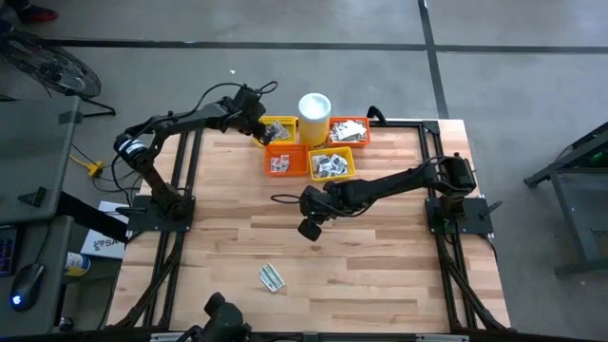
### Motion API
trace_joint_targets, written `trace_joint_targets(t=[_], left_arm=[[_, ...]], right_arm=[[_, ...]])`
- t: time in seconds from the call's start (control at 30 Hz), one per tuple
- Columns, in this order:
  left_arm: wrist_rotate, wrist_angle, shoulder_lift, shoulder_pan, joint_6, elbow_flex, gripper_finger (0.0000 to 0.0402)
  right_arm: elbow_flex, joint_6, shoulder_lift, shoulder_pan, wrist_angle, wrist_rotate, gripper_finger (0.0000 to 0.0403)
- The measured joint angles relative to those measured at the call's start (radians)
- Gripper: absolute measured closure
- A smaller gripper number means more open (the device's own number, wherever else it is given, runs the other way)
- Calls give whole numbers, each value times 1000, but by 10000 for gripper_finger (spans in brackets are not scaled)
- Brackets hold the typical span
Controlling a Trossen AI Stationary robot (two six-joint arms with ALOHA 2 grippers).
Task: Pick & Place First Aid Supplies
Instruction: Put the blue alcohol pad into the top yellow basket, then put the green bandage pack into the top orange basket
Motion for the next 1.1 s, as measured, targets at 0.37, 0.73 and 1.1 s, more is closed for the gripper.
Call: trace_joint_targets(t=[0.37, 0.73, 1.1], left_arm=[[98, -191, -14, -1, 1, 0, 285], [67, -296, -248, -129, -93, -81, 285], [-42, -212, -575, -449, -456, -388, 285]], right_arm=[[0, -2, 0, 5, 1, -3, 402], [0, -76, 0, 45, 40, 1, 402], [0, -138, 0, 110, 39, -43, 403]])
